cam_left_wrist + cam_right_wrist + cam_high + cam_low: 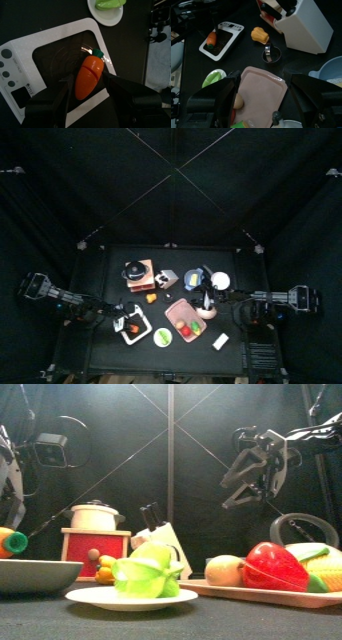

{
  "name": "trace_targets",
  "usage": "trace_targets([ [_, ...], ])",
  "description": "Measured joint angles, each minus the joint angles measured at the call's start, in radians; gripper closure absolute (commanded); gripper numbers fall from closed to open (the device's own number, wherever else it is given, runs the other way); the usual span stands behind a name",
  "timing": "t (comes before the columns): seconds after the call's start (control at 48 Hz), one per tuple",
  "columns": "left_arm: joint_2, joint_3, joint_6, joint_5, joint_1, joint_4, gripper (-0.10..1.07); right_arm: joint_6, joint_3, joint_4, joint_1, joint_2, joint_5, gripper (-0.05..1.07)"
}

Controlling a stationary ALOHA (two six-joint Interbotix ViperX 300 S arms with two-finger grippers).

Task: Place carrot on stove

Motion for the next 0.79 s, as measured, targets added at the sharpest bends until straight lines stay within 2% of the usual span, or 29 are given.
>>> trace_targets([
  [0.292,-0.032,-0.002,0.0,0.009,0.005,-0.002,0.11,0.0,0.0,0.002,0.0,0.002,0.0,0.05],
  [0.5,-0.034,-0.028,-0.002,0.129,-0.044,-0.103,0.11,0.0,-0.002,0.011,0.0,0.002,0.0,0.05],
  [0.792,-0.041,-0.034,-0.003,0.137,-0.043,-0.037,0.11,0.0,0.0,0.018,0.0,0.006,0.0,0.05],
])
